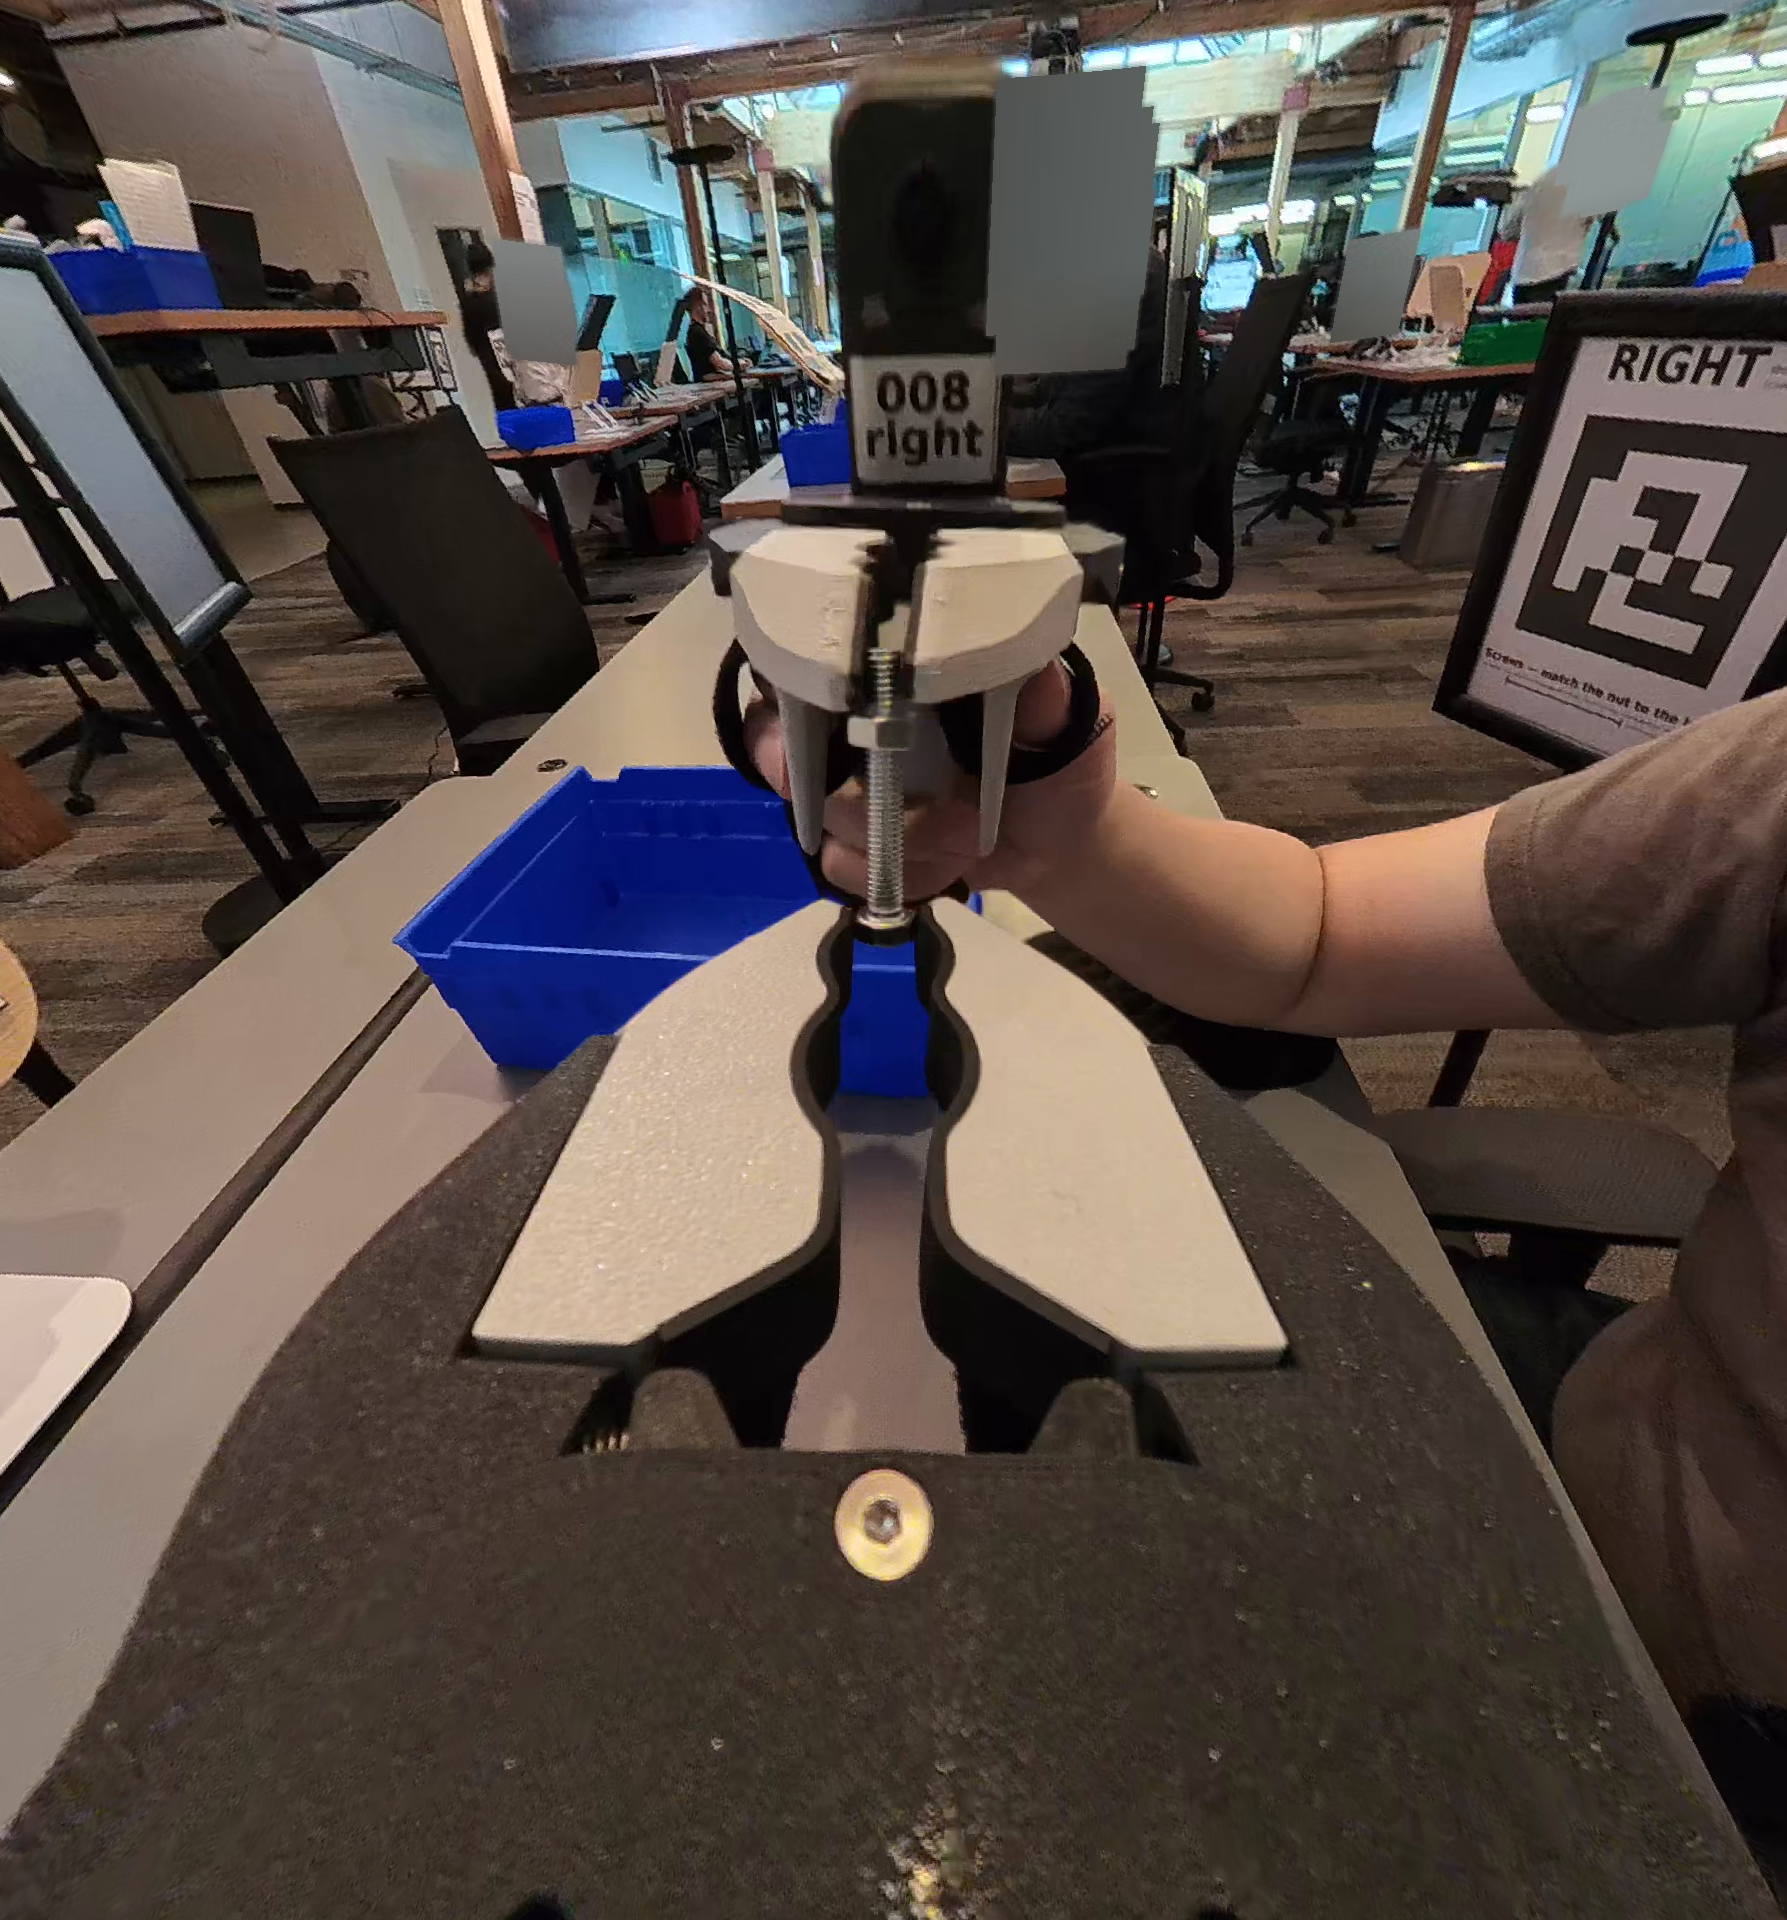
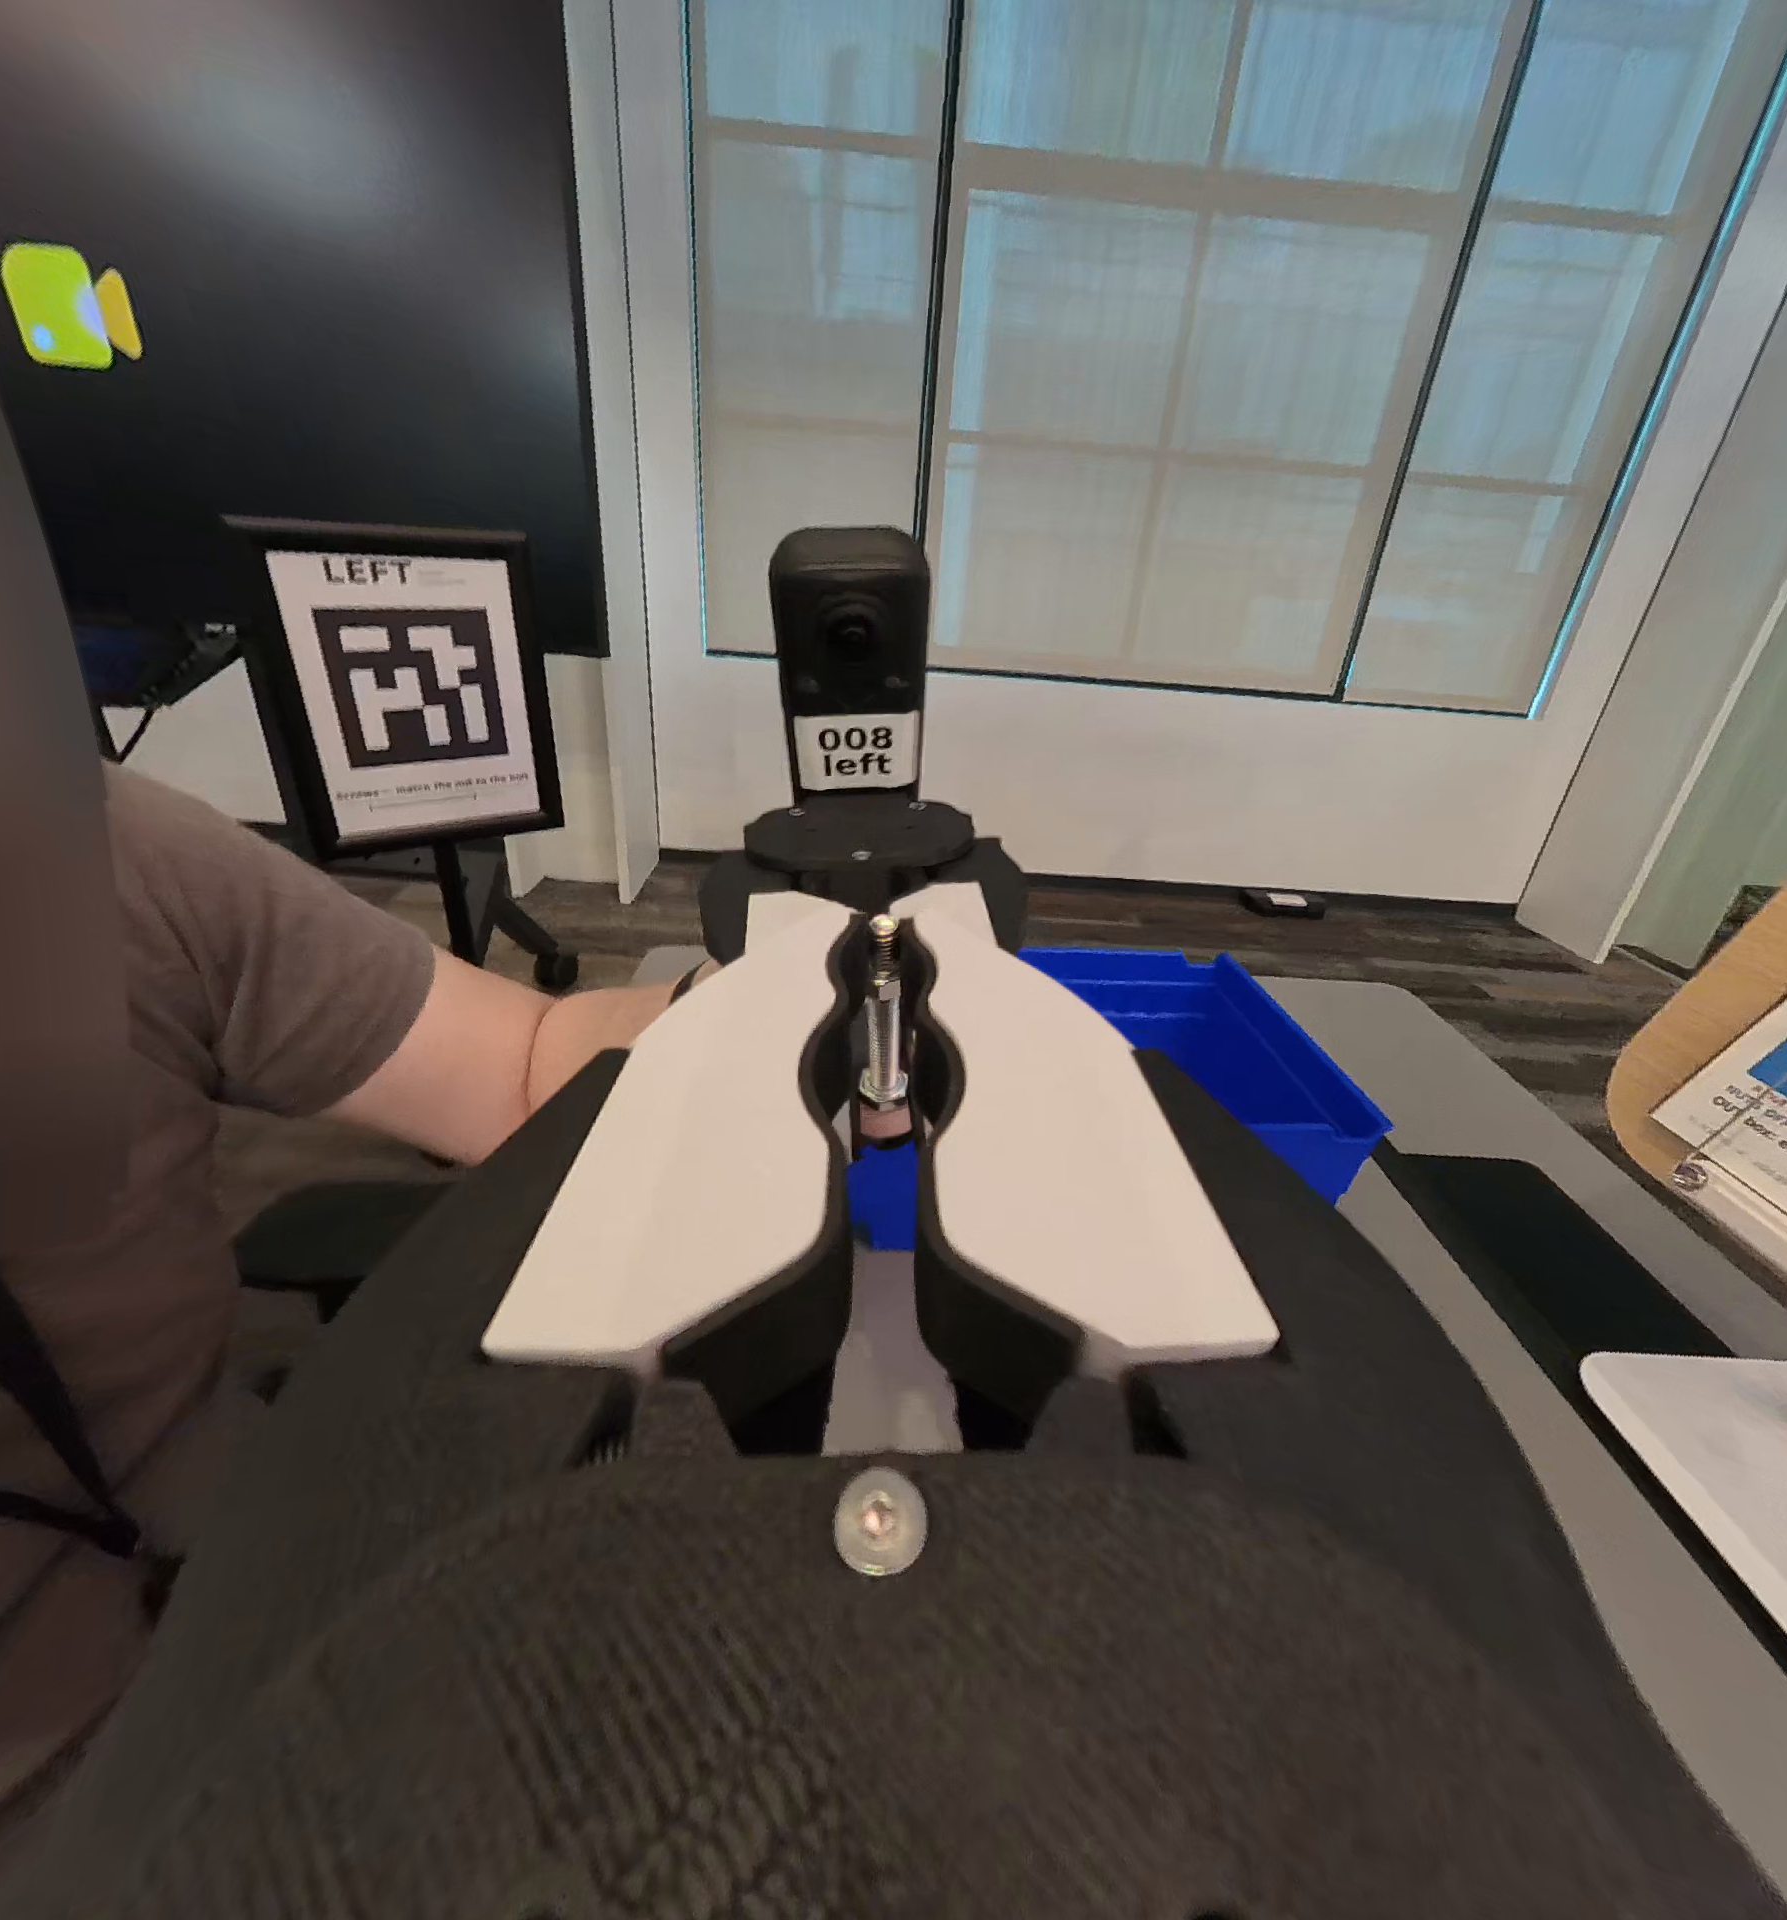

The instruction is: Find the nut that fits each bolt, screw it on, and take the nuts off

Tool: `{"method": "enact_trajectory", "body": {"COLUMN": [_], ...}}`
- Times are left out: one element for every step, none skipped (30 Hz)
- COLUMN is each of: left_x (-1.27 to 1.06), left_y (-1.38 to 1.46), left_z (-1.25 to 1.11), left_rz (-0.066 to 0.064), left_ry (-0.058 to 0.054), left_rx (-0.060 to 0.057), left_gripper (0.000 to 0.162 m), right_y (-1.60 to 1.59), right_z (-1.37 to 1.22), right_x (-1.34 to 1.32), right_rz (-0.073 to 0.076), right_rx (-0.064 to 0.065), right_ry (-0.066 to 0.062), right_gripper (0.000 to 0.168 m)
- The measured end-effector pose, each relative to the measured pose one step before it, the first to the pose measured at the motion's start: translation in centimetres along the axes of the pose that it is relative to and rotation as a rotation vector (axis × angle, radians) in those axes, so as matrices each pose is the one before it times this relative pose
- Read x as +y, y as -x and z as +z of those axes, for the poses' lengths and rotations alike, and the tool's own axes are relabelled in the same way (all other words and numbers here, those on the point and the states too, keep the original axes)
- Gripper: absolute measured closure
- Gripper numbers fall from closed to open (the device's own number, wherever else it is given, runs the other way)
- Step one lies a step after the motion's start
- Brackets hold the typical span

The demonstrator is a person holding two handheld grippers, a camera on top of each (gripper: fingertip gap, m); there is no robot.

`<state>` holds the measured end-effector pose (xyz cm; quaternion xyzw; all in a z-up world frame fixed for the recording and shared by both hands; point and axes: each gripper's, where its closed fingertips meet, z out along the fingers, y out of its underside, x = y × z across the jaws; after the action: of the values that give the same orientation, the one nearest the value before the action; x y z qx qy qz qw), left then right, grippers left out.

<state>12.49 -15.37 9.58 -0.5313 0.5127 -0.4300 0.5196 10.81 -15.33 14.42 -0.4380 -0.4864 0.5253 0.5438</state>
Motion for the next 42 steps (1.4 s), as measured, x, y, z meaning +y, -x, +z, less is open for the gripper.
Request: {"method": "enact_trajectory", "body": {"left_x": [0.084, -0.004, -0.032, -0.048, -0.026, -0.015, -0.015, 0.021, -0.021, -0.051, -0.046, -0.02, 0.014, -0.001, -0.02, -0.024, -0.058, -0.089, -0.088, -0.063, -0.067, -0.038, -0.074, -0.072, -0.079, -0.132, -0.087, -0.035, -0.002, 0.015, 0.025, -0.042, -0.155, -0.087, 0.022, 0.028, 0.006, 0.044, 0.061, 0.033, -0.029, -0.069], "left_y": [-0.166, -0.197, -0.186, -0.221, -0.267, -0.25, -0.155, -0.092, -0.011, 0.02, 0.064, 0.053, 0.015, 0.053, 0.081, -0.066, -0.104, 0.051, 0.051, 0.01, 0.054, 0.268, 0.379, 0.286, 0.291, 0.255, 0.146, 0.068, 0.103, 0.042, -0.122, -0.161, -0.137, -0.2, -0.248, -0.092, -0.05, -0.083, -0.132, -0.102, -0.039, -0.111], "left_z": [0.015, -0.002, 0.017, 0.014, 0.044, 0.04, 0.035, 0.024, -0.002, -0.012, -0.029, -0.033, -0.013, 0.005, -0.001, 0.009, 0.0, -0.029, -0.037, -0.039, -0.029, -0.063, -0.08, -0.079, -0.063, -0.066, -0.041, -0.015, -0.001, -0.003, 0.023, 0.019, -0.013, 0.016, 0.046, 0.05, 0.059, 0.073, 0.079, 0.055, 0.023, -0.016], "left_rz": [0.0086, 0.0115, 0.0109, 0.0089, 0.0057, 0.004, 0.0035, 0.0022, 0.0029, 0.002, 0.0018, 0.0014, 0.0034, 0.0072, 0.0084, 0.0073, 0.0058, 0.005, 0.0012, -0.0045, -0.0082, -0.013, -0.0162, -0.0212, -0.0266, -0.0257, -0.0193, -0.0139, -0.0102, -0.0071, -0.0051, -0.0043, -0.0037, -0.0047, -0.0069, -0.0039, 0.0037, 0.0032, -0.0001, -0.0001, 0.0028, 0.0025], "left_ry": [0.0084, 0.0007, -0.0004, -0.0025, -0.0006, -0.0009, -0.0011, 0.0008, -0.0013, -0.004, -0.0031, -0.0011, 0.0004, 0.0002, 0.0005, 0.0004, -0.0001, -0.0029, -0.0029, -0.0018, -0.0027, -0.0026, -0.0061, -0.0061, -0.0081, -0.0121, -0.0105, -0.0056, -0.0028, -0.0005, 0.0004, -0.004, -0.0112, -0.0067, 0.0033, 0.0014, -0.002, 0.0018, 0.0039, 0.0017, -0.0023, -0.0038], "left_rx": [0.0085, 0.0091, 0.008, 0.0104, 0.0142, 0.0143, 0.0083, 0.0042, -0.0006, -0.0019, -0.0045, -0.0031, -0.0009, -0.0071, -0.0099, 0.0, 0.0033, -0.0081, -0.0054, -0.0001, -0.0017, -0.0139, -0.0193, -0.0108, -0.0096, -0.0082, -0.0014, 0.0016, -0.0025, 0.0007, 0.0101, 0.0109, 0.0077, 0.013, 0.0171, 0.0046, -0.0005, 0.0031, 0.0065, 0.0037, -0.0002, 0.0054], "left_gripper": [0.152, 0.152, 0.152, 0.151, 0.151, 0.151, 0.151, 0.15, 0.15, 0.151, 0.152, 0.152, 0.152, 0.152, 0.152, 0.152, 0.152, 0.152, 0.152, 0.152, 0.152, 0.152, 0.152, 0.152, 0.152, 0.152, 0.152, 0.152, 0.152, 0.152, 0.152, 0.152, 0.152, 0.152, 0.152, 0.152, 0.152, 0.152, 0.152, 0.152, 0.152, 0.152], "right_y": [0.246, 0.199, 0.211, 0.242, 0.245, 0.187, 0.07, 0.017, 0.031, 0.0, -0.042, -0.023, 0.002, -0.017, -0.014, 0.049, 0.097, 0.05, -0.005, -0.061, -0.143, -0.169, -0.201, -0.387, -0.52, -0.446, -0.25, 0.048, 0.197, 0.114, -0.005, -0.102, -0.157, -0.114, -0.041, 0.051, 0.102, 0.101, 0.022, -0.004, 0.051, 0.088], "right_z": [0.016, -0.012, -0.016, -0.016, -0.005, -0.012, -0.023, -0.04, -0.035, -0.032, -0.034, -0.019, -0.027, -0.02, -0.031, -0.021, 0.001, 0.004, -0.002, 0.0, -0.028, -0.081, -0.172, -0.214, -0.195, -0.112, 0.004, 0.126, 0.191, 0.18, 0.125, 0.089, 0.055, 0.029, 0.013, 0.04, 0.067, 0.058, 0.051, 0.031, -0.013, -0.041], "right_x": [0.089, -0.007, -0.025, -0.02, -0.003, -0.002, -0.001, 0.007, 0.004, 0.006, -0.018, -0.007, 0.009, -0.002, -0.029, -0.02, -0.055, -0.084, -0.095, -0.098, -0.132, -0.2, -0.282, -0.307, -0.19, -0.038, 0.111, 0.21, 0.213, 0.148, 0.076, 0.098, 0.144, 0.129, 0.038, 0.009, 0.001, 0.037, 0.071, 0.042, -0.011, -0.036], "right_rz": [-0.008, -0.0067, -0.002, 0.0026, 0.0046, 0.0041, 0.0022, 0.0011, 0.0019, 0.0025, 0.0018, 0.0024, 0.0025, 0.0012, 0.001, 0.0018, 0.0032, 0.0011, -0.0051, -0.0071, -0.0028, -0.0014, -0.0047, -0.0107, -0.0211, -0.025, -0.0139, 0.0053, 0.0222, 0.0284, 0.0233, 0.0154, 0.0097, 0.0055, 0.0054, 0.0084, 0.009, 0.0063, 0.0019, -0.0008, 0.0011, 0.0029], "right_rx": [-0.0126, -0.0097, -0.0125, -0.0168, -0.0189, -0.0154, -0.0072, -0.0042, -0.0056, -0.0028, 0.0001, -0.0012, -0.0023, -0.0008, -0.001, -0.0054, -0.0079, -0.0028, 0.0036, 0.0088, 0.0151, 0.0172, 0.0216, 0.0364, 0.0471, 0.0418, 0.0234, -0.0031, -0.0194, -0.0171, -0.0097, -0.003, 0.0016, 0.0005, -0.003, -0.0069, -0.0098, -0.009, -0.0031, -0.001, -0.0056, -0.0096], "right_ry": [0.0141, 0.0068, 0.0038, 0.0031, 0.0019, 0.0012, 0.0014, 0.0006, -0.0005, -0.0011, -0.0021, -0.0014, -0.0001, -0.0009, -0.002, -0.0022, -0.0034, -0.0061, -0.0064, -0.0043, -0.003, -0.003, -0.0061, -0.0077, -0.003, 0.0039, 0.0092, 0.011, 0.0079, 0.0004, -0.0073, -0.0056, 0.0012, 0.0007, -0.0034, -0.0042, -0.0036, -0.0009, 0.0016, 0.0005, -0.0014, -0.0014], "right_gripper": [0.162, 0.162, 0.162, 0.162, 0.162, 0.162, 0.162, 0.162, 0.162, 0.162, 0.162, 0.162, 0.162, 0.162, 0.162, 0.162, 0.162, 0.162, 0.161, 0.156, 0.146, 0.143, 0.143, 0.142, 0.142, 0.142, 0.142, 0.142, 0.141, 0.141, 0.141, 0.141, 0.141, 0.141, 0.142, 0.141, 0.141, 0.141, 0.141, 0.141, 0.141, 0.141]}}
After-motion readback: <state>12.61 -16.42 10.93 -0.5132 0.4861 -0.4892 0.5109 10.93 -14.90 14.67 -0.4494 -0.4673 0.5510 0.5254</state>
